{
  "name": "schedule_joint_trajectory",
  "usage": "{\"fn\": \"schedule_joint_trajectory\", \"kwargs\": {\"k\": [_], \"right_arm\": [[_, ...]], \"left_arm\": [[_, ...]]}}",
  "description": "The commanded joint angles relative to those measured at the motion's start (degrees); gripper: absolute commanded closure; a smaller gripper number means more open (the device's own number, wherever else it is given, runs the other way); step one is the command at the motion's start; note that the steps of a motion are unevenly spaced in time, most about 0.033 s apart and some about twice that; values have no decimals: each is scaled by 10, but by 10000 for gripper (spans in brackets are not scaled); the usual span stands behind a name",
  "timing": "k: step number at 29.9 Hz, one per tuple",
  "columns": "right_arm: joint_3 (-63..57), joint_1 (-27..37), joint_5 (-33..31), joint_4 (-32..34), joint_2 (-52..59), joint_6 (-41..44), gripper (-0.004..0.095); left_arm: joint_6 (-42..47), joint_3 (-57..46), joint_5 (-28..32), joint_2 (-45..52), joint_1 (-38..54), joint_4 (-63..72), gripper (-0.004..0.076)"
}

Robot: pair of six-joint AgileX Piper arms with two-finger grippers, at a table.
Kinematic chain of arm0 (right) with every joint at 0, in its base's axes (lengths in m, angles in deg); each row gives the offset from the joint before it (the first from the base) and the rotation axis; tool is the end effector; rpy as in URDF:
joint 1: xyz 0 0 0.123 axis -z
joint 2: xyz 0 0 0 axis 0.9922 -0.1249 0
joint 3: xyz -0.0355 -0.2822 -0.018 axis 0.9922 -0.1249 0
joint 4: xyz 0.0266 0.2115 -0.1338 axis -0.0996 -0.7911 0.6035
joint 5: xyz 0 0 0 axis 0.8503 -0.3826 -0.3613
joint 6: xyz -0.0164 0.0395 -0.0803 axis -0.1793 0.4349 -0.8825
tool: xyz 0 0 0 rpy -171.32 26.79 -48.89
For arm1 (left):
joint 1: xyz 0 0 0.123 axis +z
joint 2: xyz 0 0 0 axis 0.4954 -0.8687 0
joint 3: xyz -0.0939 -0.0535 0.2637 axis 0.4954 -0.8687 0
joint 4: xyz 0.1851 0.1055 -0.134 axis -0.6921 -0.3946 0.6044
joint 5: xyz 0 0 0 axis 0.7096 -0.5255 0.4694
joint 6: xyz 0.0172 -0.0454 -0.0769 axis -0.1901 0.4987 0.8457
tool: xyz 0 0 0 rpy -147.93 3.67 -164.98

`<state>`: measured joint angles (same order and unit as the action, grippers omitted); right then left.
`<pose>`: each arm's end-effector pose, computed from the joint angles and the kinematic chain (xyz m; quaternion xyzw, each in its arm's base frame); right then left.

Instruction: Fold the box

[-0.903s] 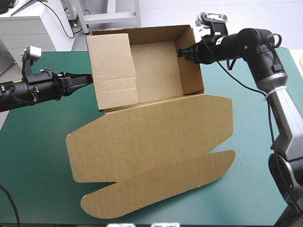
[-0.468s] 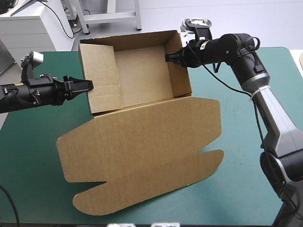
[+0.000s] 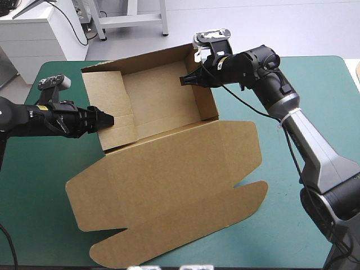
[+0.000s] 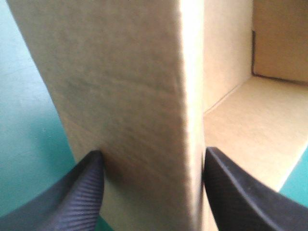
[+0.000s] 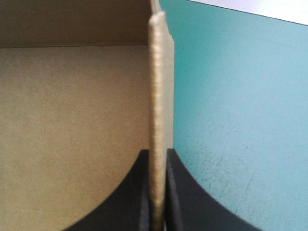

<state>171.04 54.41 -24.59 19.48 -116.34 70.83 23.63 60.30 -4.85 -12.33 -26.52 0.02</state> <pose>0.3595 0.2056 0.4273 -0.1800 0.8780 0.1843 0.4033 0.2409 -0.0365 0.4114 0.0386 0.9126 -0.2717 0.3030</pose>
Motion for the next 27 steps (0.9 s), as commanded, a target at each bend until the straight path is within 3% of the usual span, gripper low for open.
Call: {"fn": "schedule_joint_trajectory", "kwargs": {"k": [1, 7, 9, 13, 14, 18, 22, 24, 27], "right_arm": [[15, -22, 26, -7, 30, 24, 923], [15, -35, 11, -8, 29, 68, 923], [15, -35, -5, -8, 27, 71, 923], [15, -35, -25, -8, 26, 71, 923], [15, -35, -25, -8, 26, 71, 923], [15, -34, -43, -3, 26, 65, 923], [15, -34, -89, 55, 26, 61, 923], [15, -30, -113, 98, 26, 72, 924], [15, -13, -134, 95, 26, 72, 924]], "left_arm": [[58, 15, 58, 13, -17, -17, 314], [127, 15, 64, 13, -24, -81, 382], [134, 15, 67, 13, -24, -97, 445], [110, 15, 69, 13, -24, -98, 708], [96, 15, 67, 13, -25, -95, 729], [99, 15, 89, 12, -50, -113, 731], [105, 29, 128, -7, -88, -130, 731], [105, 51, 130, -33, -112, -142, 731], [129, 86, 118, -78, -148, -197, 731]]}}
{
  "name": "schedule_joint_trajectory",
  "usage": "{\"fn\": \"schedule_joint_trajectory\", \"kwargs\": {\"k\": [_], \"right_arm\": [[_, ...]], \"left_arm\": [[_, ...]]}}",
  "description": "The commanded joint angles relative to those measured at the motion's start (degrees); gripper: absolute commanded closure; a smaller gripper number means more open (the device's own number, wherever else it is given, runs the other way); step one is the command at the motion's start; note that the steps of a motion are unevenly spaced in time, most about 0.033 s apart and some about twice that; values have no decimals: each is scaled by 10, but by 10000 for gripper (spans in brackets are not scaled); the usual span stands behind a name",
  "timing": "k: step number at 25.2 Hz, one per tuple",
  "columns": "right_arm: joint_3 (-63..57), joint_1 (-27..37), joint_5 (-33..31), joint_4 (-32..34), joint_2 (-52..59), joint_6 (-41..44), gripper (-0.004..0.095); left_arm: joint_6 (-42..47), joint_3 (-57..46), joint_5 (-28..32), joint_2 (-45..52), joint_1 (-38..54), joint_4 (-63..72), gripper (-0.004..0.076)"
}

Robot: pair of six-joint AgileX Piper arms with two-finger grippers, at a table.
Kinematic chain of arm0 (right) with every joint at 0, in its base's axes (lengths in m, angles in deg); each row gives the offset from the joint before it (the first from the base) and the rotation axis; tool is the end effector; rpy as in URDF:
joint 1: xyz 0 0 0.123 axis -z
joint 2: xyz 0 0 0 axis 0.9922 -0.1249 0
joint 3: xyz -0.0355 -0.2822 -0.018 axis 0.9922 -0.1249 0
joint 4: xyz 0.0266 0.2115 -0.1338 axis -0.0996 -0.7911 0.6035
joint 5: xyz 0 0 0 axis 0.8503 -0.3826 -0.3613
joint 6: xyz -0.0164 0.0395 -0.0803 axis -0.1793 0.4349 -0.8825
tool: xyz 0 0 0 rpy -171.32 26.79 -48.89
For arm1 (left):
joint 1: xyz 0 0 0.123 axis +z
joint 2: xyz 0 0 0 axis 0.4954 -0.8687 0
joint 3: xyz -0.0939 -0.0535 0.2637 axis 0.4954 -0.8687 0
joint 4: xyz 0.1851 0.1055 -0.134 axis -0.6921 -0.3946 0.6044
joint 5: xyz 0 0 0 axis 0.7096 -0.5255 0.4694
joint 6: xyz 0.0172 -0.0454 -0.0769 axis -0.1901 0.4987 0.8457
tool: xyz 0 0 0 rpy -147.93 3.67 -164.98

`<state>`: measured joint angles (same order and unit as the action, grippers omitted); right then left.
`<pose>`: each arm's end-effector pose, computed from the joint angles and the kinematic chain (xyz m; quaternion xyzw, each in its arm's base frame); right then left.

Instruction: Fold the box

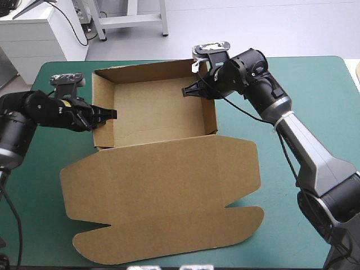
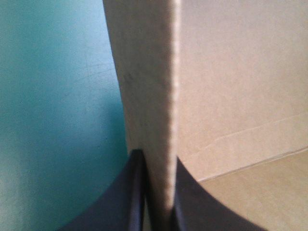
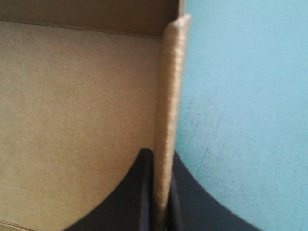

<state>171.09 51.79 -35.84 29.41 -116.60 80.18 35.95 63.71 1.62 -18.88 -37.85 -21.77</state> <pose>0.3473 0.2048 0.4122 -0.1451 0.9260 0.1114 0.3301 0.2757 -0.0596 0.3913 0.0399 0.9437 -0.1457 0.2941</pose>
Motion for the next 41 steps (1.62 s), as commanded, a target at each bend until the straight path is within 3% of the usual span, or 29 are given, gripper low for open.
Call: {"fn": "schedule_joint_trajectory", "kwargs": {"k": [1, 5, 10, 16, 31, 33, 35, 36, 39, 41], "right_arm": [[15, 21, -27, -10, 28, -22, 924], [13, 52, -47, -28, 21, -22, 924], [-31, 79, -42, -102, -7, -16, 924], [-55, 79, -35, -87, -45, -19, 924], [-52, 79, -4, -58, -99, -18, 905], [-44, 78, -16, -42, -98, -17, 767], [-30, 78, -38, -20, -98, -17, 550], [-26, 78, -41, -13, -98, -17, 502], [-18, 78, -47, -1, -98, -18, 446], [-8, 78, -47, -1, -96, -18, 445]], "left_arm": [[15, 63, 49, -28, -48, -2, 731], [40, 96, 46, -83, -90, -64, 731], [43, 120, 37, -152, -100, -49, 731], [42, 122, 8, -218, -100, -57, 731], [17, 122, 5, -295, -100, -59, 724], [-6, 129, -17, -295, -100, -57, 680], [-6, 153, -39, -295, -98, -57, 575], [-6, 162, -44, -295, -98, -57, 533], [-6, 191, -67, -295, -98, -59, 351], [-6, 211, -89, -295, -98, -70, 279]]}}
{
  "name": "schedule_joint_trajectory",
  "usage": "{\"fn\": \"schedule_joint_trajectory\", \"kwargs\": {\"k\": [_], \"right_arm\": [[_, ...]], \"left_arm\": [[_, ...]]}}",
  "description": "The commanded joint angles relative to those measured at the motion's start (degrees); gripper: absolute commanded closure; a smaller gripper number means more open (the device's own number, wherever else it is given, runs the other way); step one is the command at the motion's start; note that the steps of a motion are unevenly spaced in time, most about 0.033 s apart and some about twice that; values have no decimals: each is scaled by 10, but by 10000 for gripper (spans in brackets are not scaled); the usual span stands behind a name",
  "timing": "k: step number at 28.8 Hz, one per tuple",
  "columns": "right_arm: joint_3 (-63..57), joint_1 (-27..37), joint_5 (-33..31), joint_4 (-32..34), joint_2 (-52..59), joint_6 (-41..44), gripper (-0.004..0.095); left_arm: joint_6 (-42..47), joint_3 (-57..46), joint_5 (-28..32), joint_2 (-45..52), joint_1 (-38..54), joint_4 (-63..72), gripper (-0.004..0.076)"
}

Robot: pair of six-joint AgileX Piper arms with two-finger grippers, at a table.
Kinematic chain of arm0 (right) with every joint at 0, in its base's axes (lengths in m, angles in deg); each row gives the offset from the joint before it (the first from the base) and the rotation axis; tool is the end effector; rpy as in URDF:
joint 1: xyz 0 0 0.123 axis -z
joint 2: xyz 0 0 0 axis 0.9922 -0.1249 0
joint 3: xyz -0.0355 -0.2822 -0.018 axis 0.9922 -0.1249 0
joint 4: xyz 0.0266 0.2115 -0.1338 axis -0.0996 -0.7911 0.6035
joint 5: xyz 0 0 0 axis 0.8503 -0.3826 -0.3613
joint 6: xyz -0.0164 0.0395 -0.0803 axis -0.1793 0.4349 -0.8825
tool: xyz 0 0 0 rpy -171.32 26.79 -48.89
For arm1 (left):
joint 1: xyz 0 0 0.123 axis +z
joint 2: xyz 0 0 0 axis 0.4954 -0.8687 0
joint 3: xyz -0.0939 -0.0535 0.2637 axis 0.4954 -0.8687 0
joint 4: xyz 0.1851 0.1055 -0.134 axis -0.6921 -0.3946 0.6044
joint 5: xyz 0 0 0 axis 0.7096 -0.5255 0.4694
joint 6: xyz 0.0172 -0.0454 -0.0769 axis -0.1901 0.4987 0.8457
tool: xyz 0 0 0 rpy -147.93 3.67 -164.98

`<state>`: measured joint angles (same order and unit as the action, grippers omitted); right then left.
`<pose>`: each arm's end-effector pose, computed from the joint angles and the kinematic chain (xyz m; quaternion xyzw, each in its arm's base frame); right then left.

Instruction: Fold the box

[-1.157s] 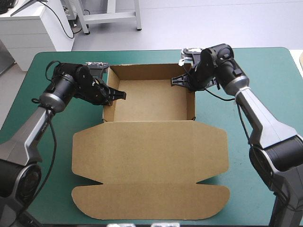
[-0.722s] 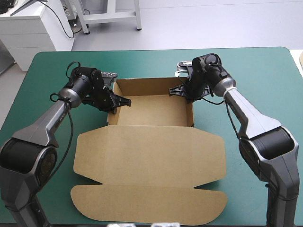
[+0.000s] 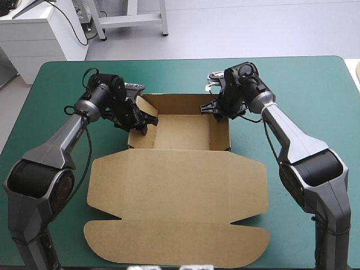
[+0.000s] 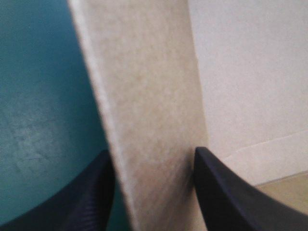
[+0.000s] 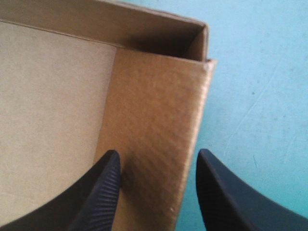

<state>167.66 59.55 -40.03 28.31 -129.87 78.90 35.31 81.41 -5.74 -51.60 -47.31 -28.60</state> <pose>0.4139 0.1759 0.2921 -0.0980 0.9801 0.0410 0.1675 0.3894 -0.1352 0.2734 0.1361 0.9818 -0.0805 0.1050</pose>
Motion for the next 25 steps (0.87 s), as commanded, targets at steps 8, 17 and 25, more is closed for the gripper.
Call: {"fn": "schedule_joint_trajectory", "kwargs": {"k": [8, 17, 25], "right_arm": [[75, 0, -5, 24, 58, -7, 445], [75, 2, -5, 27, 84, -3, 446], [22, 2, -5, -21, 84, -5, 446]], "left_arm": [[3, 133, -46, 67, -3, -52, 274], [0, 142, -46, 183, -3, -90, 432], [-46, -13, -46, 342, -4, -92, 729]]}}
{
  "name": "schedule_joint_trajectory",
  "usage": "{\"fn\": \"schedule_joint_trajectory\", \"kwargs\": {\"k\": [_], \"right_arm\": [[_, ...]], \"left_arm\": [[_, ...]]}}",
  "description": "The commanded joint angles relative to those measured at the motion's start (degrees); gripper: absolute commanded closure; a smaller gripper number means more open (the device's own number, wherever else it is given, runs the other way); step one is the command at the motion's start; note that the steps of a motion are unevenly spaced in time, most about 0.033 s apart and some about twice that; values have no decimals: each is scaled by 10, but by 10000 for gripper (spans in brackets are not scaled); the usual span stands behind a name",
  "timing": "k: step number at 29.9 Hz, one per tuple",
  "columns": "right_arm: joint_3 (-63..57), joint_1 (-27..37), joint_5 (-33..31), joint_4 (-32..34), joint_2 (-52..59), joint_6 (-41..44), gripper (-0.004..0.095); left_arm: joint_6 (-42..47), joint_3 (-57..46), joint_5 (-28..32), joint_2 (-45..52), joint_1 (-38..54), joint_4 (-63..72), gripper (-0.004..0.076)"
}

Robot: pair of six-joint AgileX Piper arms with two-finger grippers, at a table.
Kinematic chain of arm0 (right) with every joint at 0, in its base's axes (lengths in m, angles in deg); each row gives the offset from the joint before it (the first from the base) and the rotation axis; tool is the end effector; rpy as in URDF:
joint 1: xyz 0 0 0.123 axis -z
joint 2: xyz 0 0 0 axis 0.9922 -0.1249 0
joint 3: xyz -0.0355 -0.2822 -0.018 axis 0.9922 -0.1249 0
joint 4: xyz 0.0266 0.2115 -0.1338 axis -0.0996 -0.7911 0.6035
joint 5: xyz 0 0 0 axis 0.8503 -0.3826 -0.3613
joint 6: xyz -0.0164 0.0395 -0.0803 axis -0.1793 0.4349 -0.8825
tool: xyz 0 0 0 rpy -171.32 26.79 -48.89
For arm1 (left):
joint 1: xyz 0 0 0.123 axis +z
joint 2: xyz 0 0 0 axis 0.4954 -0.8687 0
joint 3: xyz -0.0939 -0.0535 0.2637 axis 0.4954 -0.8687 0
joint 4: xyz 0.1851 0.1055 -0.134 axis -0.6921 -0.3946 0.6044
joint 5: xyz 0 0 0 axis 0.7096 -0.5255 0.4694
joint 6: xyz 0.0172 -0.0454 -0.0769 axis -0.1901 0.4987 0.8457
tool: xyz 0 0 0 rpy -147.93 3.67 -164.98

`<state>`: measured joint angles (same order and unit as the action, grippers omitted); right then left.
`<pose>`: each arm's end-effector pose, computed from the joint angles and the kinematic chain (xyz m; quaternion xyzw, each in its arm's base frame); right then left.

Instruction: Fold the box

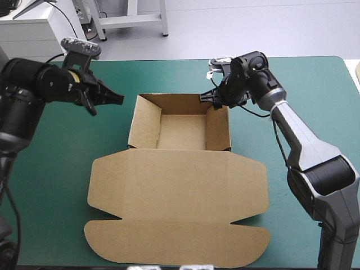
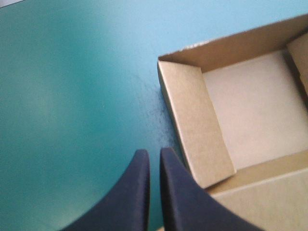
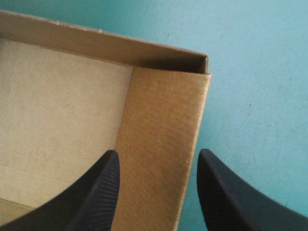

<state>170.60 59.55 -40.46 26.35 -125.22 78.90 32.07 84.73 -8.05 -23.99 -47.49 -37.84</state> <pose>0.3997 0.1729 0.3424 -0.0944 0.9678 0.0757 0.2207 0.2772 -0.0862 0.4606 0.1698 0.9180 -0.0303 0.3572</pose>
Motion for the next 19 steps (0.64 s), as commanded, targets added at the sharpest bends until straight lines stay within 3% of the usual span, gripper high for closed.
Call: {"fn": "schedule_joint_trajectory", "kwargs": {"k": [1, 9, 14, 19], "right_arm": [[-16, 2, 0, -1, 37, -5, 445], [-67, 2, 0, -4, 37, -5, 447], [-96, 2, 0, -50, 34, -5, 447], [-121, 2, 0, -30, 34, -5, 466]], "left_arm": [[-13, -70, -22, 85, -2, 0, 730], [-13, -297, 63, 249, -2, -2, 731], [-13, -404, 85, 318, -2, 0, 731], [-9, -526, 142, 395, -2, 6, 731]]}}
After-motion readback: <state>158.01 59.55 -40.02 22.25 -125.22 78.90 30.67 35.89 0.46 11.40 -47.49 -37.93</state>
